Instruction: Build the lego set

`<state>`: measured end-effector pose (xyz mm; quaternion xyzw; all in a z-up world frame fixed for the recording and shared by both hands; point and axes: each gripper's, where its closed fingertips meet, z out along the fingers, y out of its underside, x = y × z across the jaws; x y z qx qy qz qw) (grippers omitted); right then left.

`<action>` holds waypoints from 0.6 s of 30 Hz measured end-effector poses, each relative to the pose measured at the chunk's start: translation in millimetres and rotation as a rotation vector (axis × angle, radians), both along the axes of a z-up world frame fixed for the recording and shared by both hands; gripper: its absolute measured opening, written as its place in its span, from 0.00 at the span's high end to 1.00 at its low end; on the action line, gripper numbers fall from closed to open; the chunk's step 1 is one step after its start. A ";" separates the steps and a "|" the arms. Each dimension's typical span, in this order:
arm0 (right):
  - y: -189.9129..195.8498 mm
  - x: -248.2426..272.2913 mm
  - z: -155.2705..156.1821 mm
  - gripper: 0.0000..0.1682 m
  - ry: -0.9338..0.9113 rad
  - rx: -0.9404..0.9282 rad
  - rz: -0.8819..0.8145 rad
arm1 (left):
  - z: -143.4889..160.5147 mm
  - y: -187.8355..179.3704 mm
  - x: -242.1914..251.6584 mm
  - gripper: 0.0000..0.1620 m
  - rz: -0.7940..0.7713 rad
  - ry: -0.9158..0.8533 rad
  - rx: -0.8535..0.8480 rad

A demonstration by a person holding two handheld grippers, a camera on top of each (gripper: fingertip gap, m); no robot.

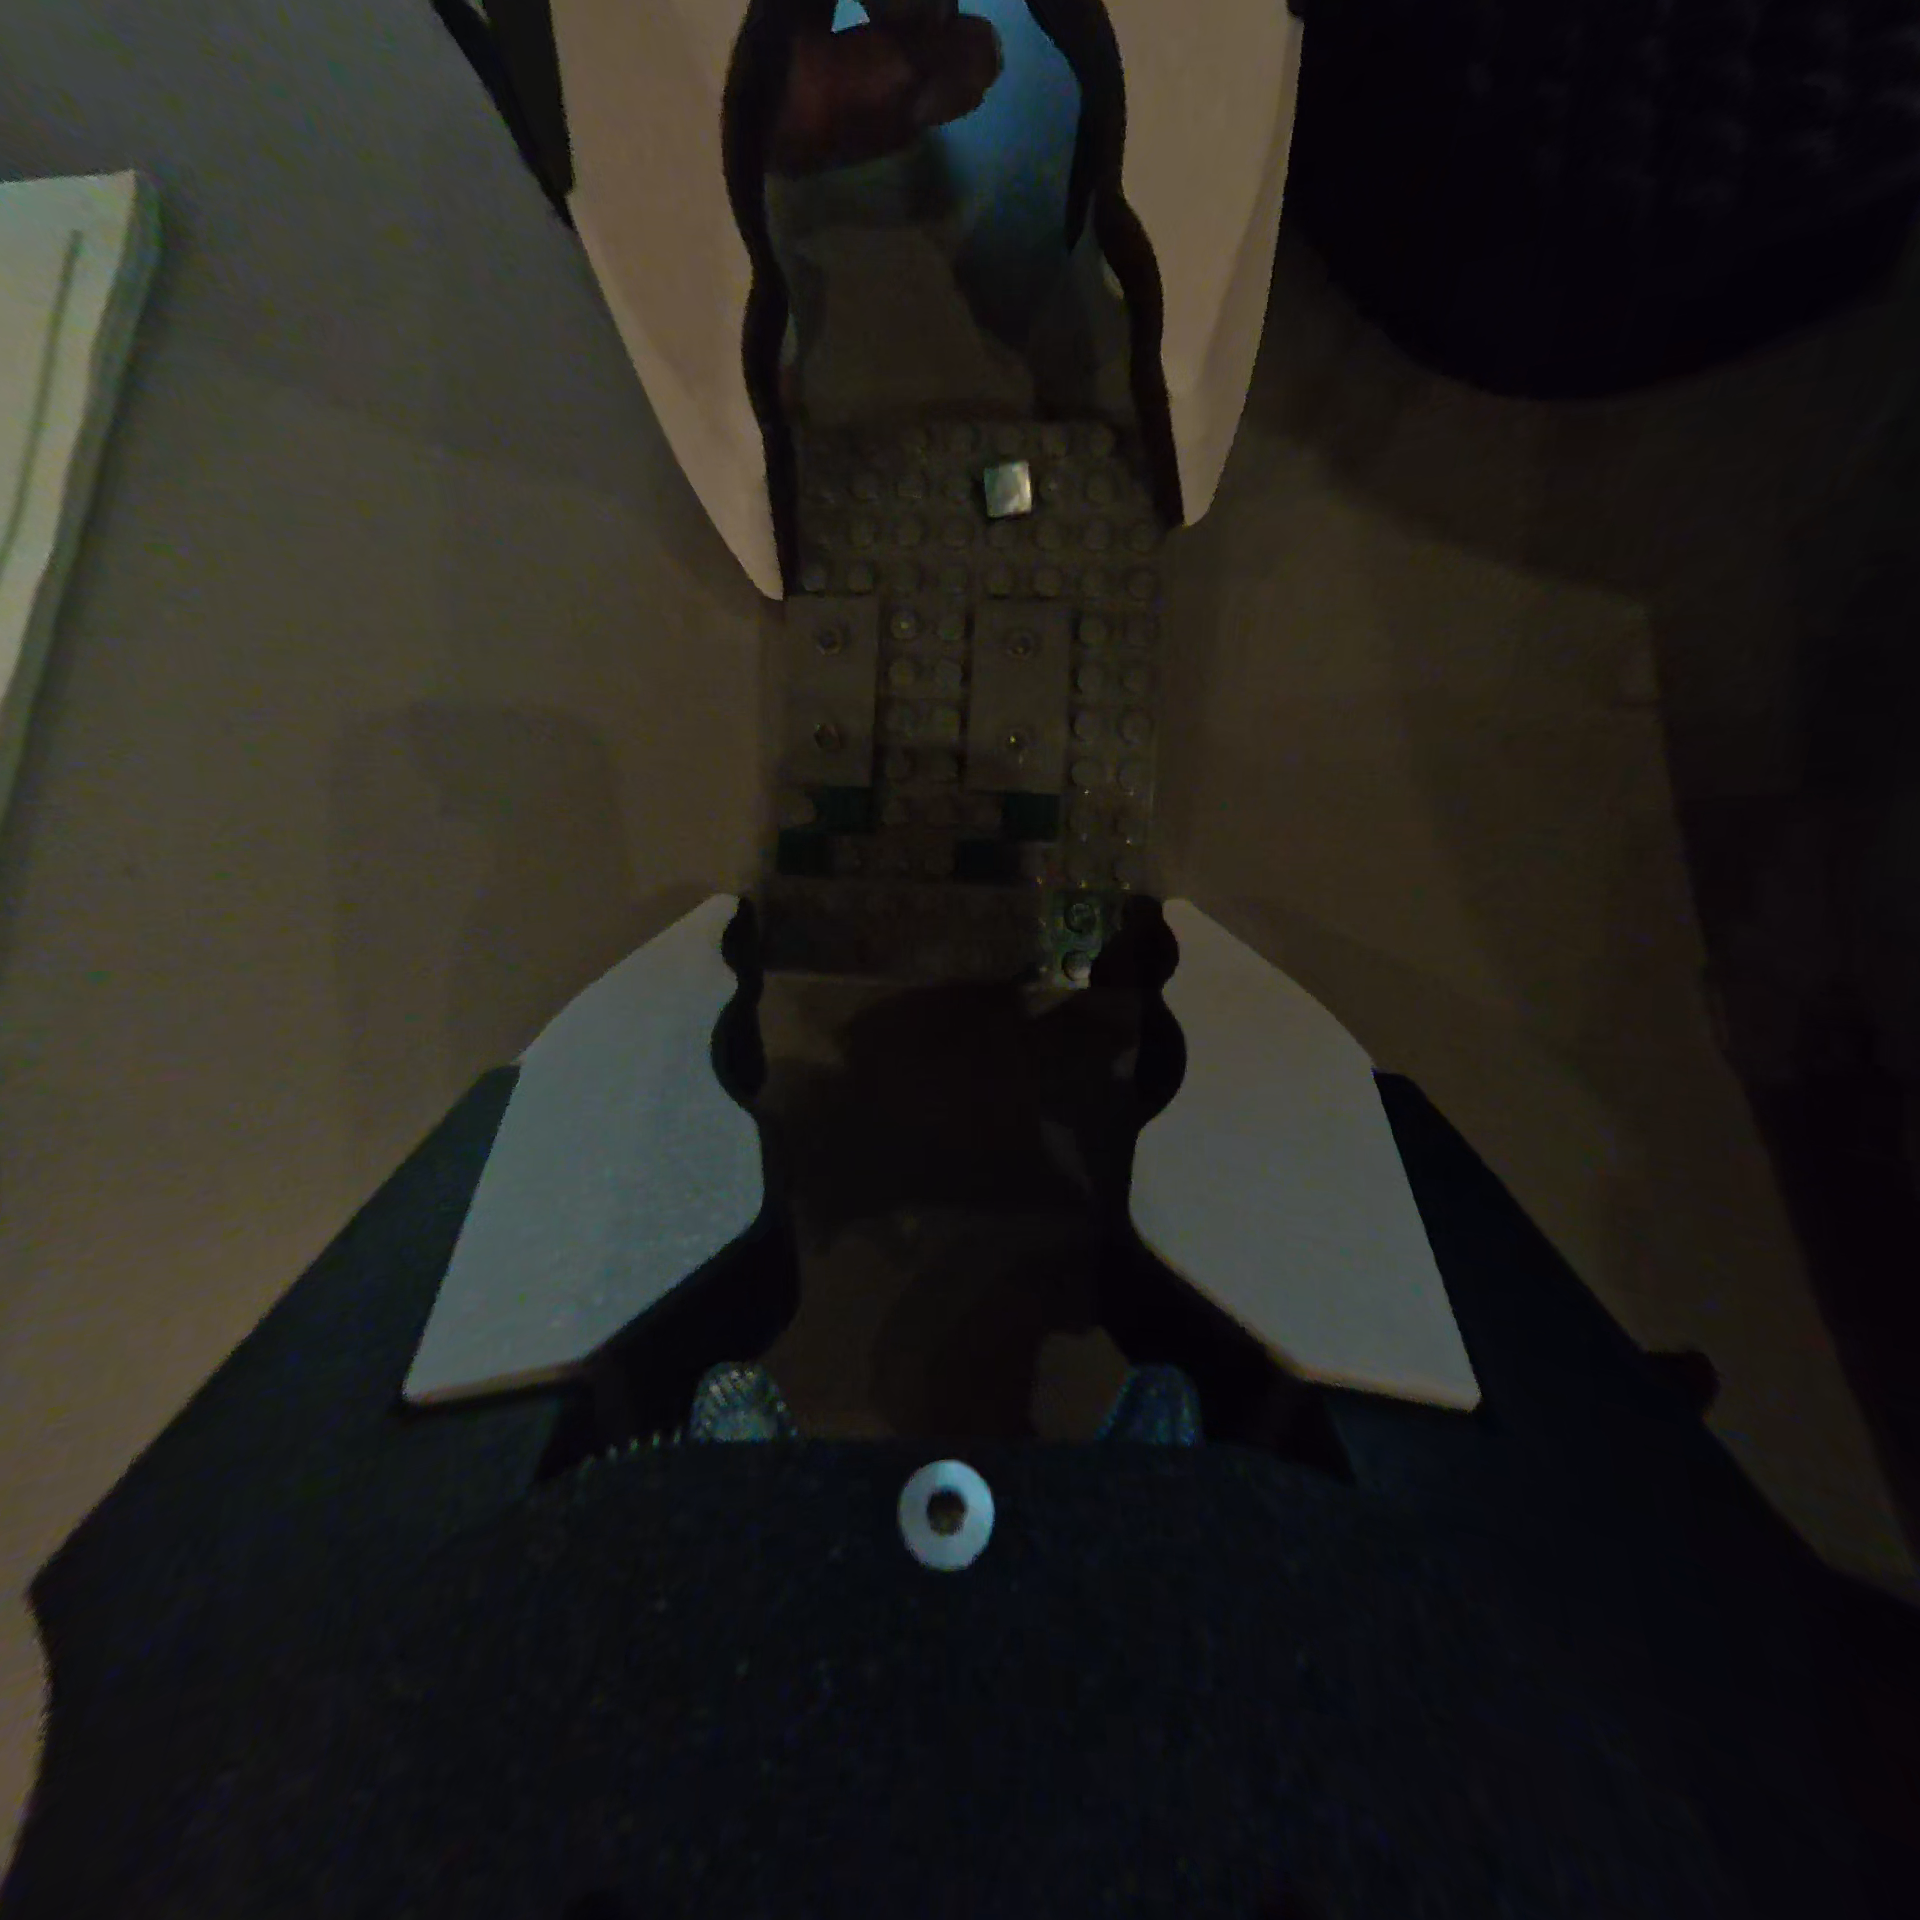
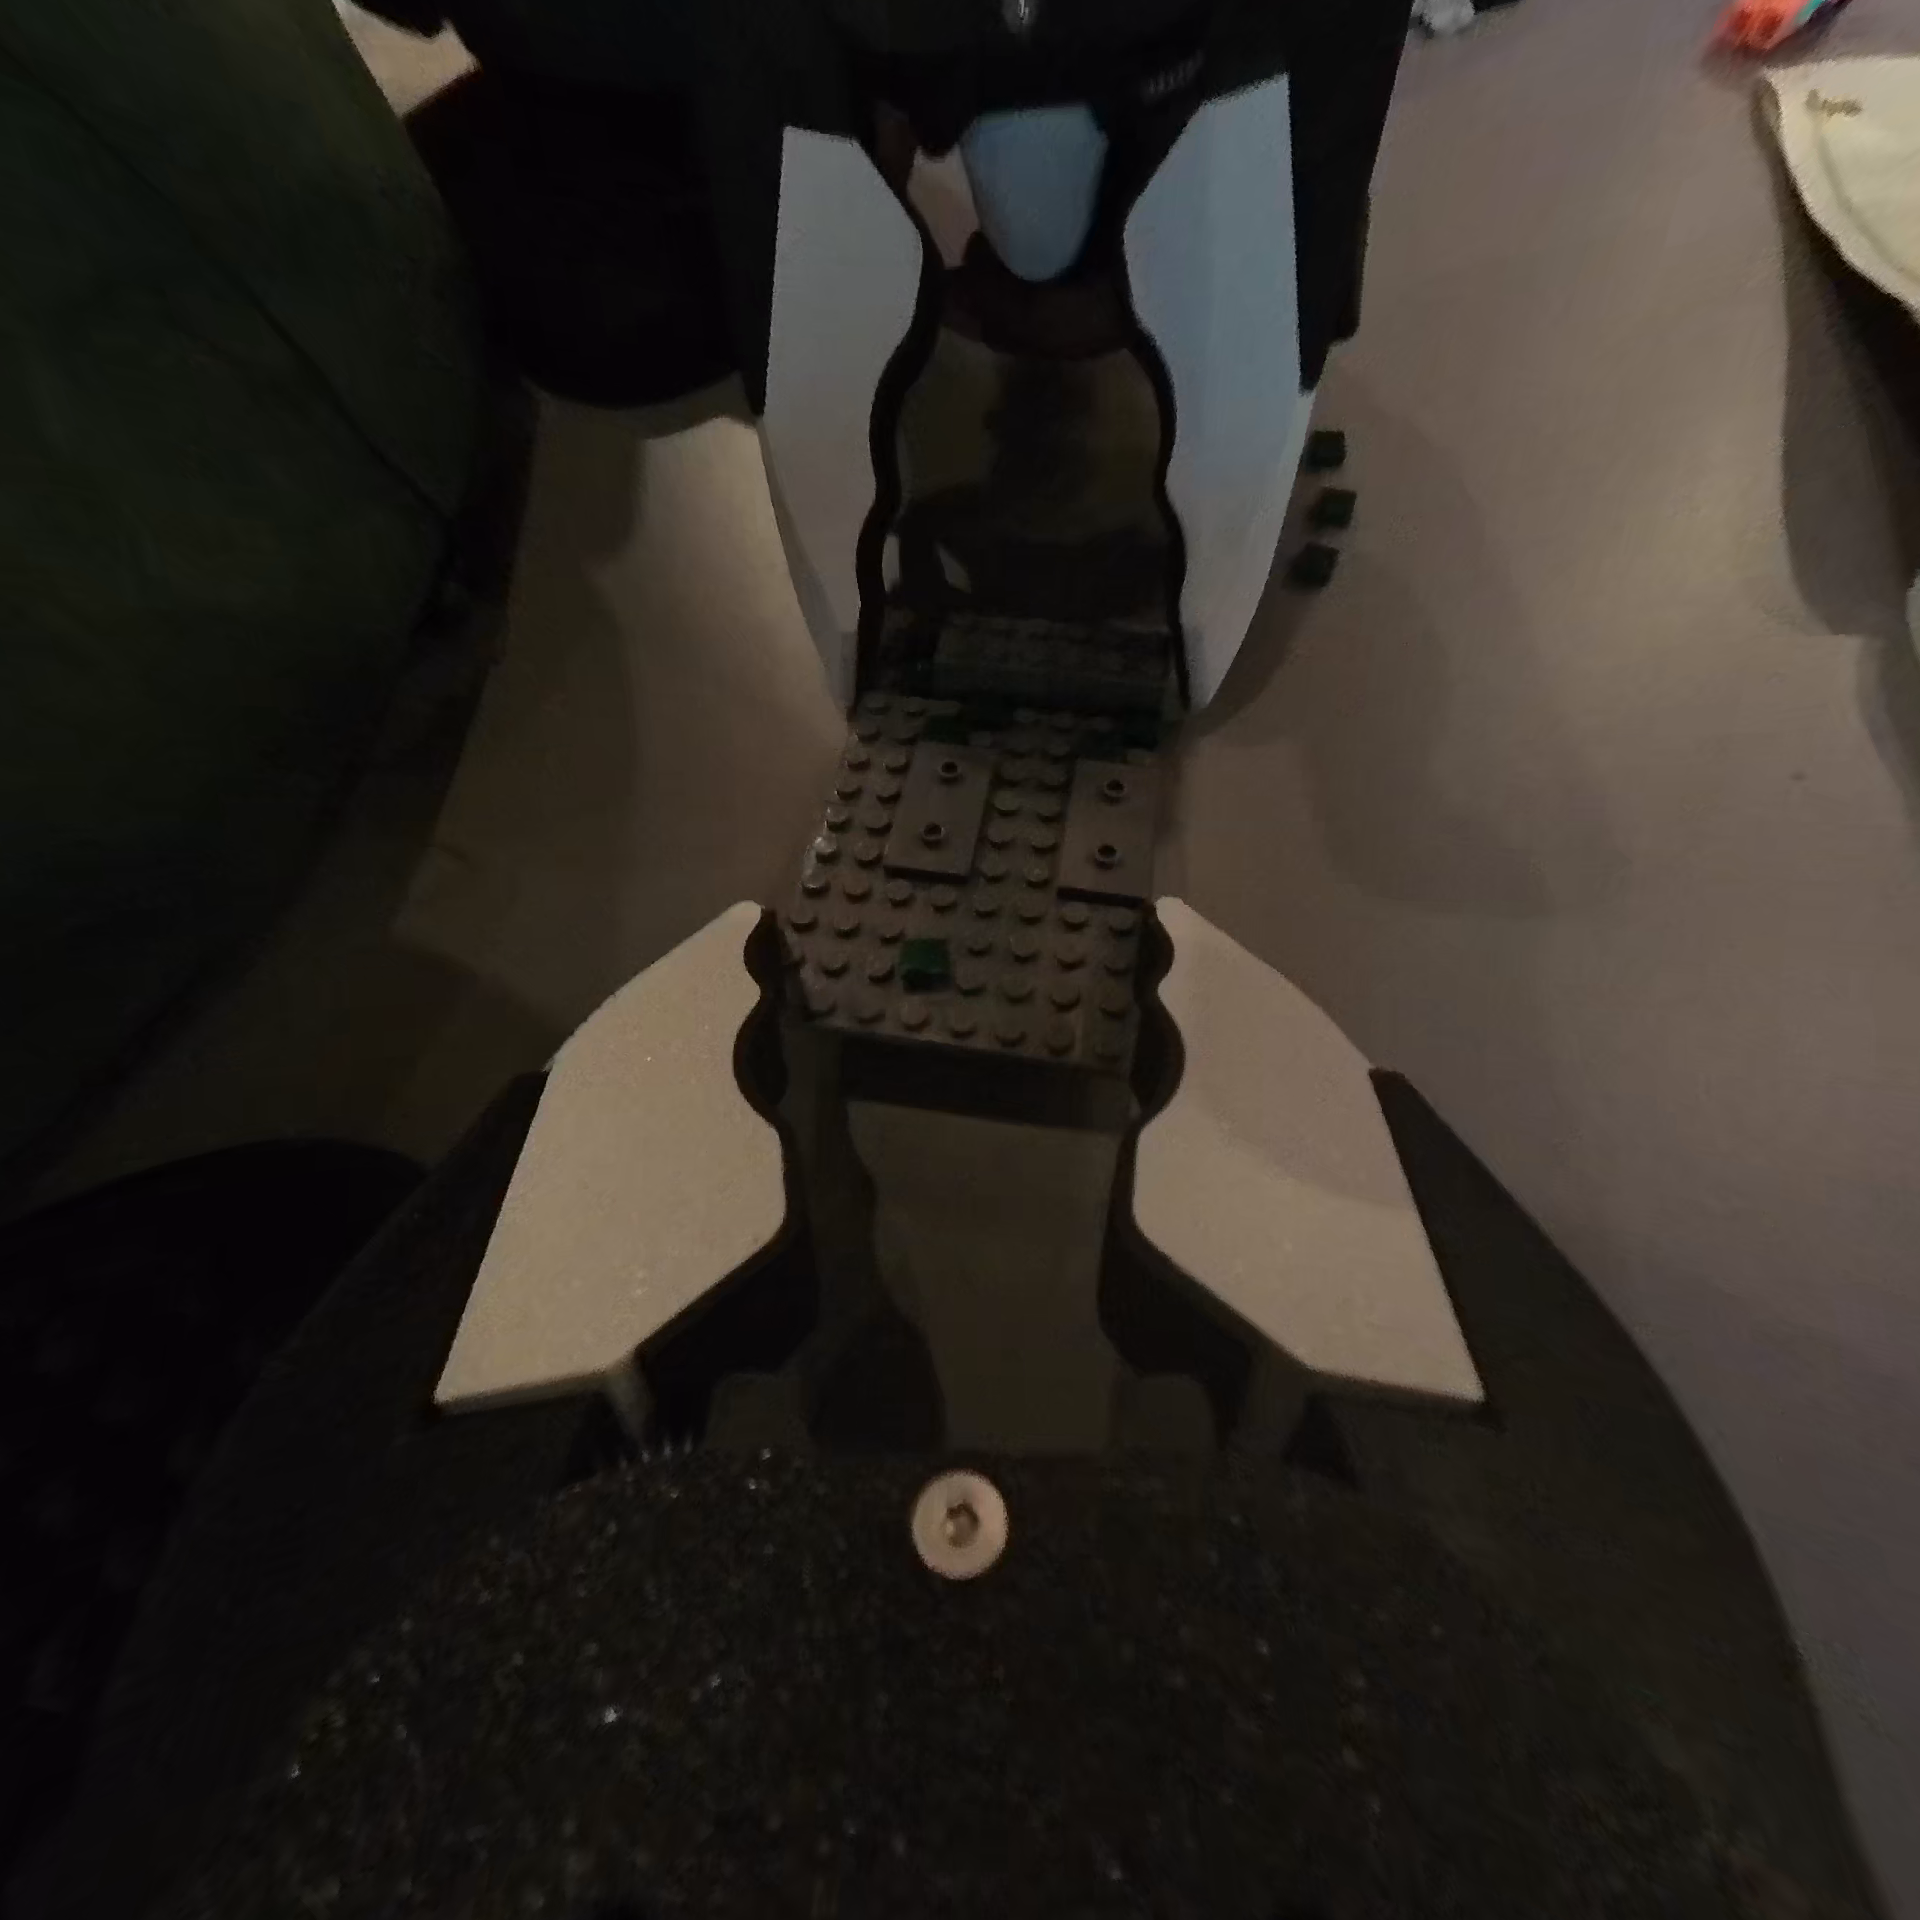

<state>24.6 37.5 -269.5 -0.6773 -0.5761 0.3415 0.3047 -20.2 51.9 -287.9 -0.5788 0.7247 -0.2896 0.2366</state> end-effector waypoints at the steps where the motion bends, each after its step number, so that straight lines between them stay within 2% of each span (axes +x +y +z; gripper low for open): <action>1: 0.1 0.2 0.2 0.62 0.001 0.000 0.000 | -0.1 0.0 0.1 0.56 -0.003 0.004 0.002; 5: 0.8 0.9 0.3 0.62 0.004 0.004 -0.006 | 0.7 0.4 0.6 0.57 -0.006 -0.005 0.017; 7: 1.8 0.8 3.7 0.68 0.017 0.008 -0.010 | 1.4 -1.8 -0.4 0.57 -0.020 -0.007 0.019; 8: 1.7 0.9 4.8 0.68 0.017 0.007 -0.009 | 2.9 -1.4 -0.3 0.57 -0.018 -0.014 0.027; 18: -0.1 2.0 16.8 0.63 0.012 0.016 -0.022 | 3.7 -3.5 -5.5 0.57 -0.013 -0.016 0.016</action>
